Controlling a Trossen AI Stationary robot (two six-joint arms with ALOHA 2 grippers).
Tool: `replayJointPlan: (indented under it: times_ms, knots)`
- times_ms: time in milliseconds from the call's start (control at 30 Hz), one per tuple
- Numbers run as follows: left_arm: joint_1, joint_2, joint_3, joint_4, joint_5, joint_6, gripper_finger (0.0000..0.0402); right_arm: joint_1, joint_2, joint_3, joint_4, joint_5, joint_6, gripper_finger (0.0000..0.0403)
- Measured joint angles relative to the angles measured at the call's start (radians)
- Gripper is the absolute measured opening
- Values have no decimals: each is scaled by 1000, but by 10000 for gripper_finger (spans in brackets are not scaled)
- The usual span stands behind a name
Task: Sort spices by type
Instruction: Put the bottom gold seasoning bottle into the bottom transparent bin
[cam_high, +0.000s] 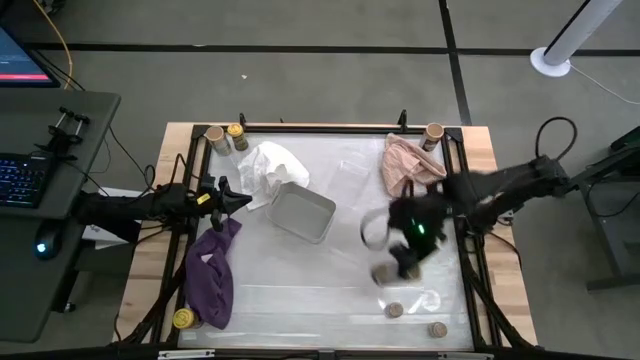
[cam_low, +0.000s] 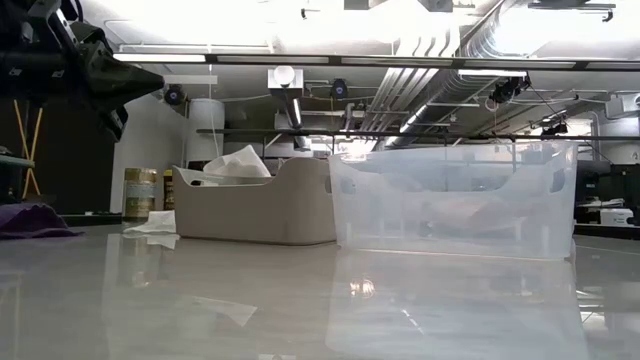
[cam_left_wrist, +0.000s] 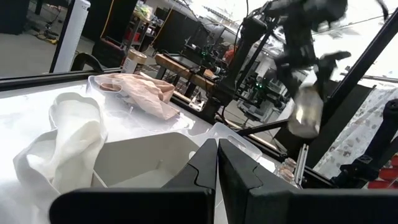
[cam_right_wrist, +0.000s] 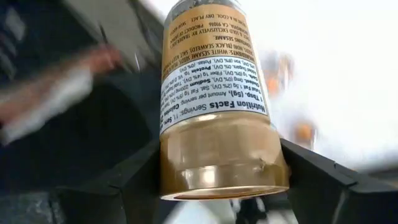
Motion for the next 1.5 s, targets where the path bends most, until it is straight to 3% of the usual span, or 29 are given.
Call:
replayJointPlan:
  times_ms: [133, 300, 500, 633, 967, 1300, 1500]
  knots:
    - [0, 0, 0, 0, 0, 0, 3, -144, 94, 120, -165, 34, -177, 272]
    - [0, 0, 0, 0, 0, 0, 3, -234, 331, 301, -465, 23, -532, 272]
    - [0, 0, 0, -2, 1, 0, 3, -260, 546, 404, -463, 17, -773, 272]
    - [0, 4, 0, -3, 0, 0, 3, -259, 629, 410, -460, 47, -827, 272]
    - [0, 7, 0, 1, -4, 0, 3, -274, 612, 394, -466, 185, -790, 272]
    - [0, 8, 0, -1, -3, 0, 3, -274, 598, 264, -462, 159, -783, 272]
    - [0, 8, 0, 0, -3, 0, 3, -274, 464, 157, -463, 164, -724, 272]
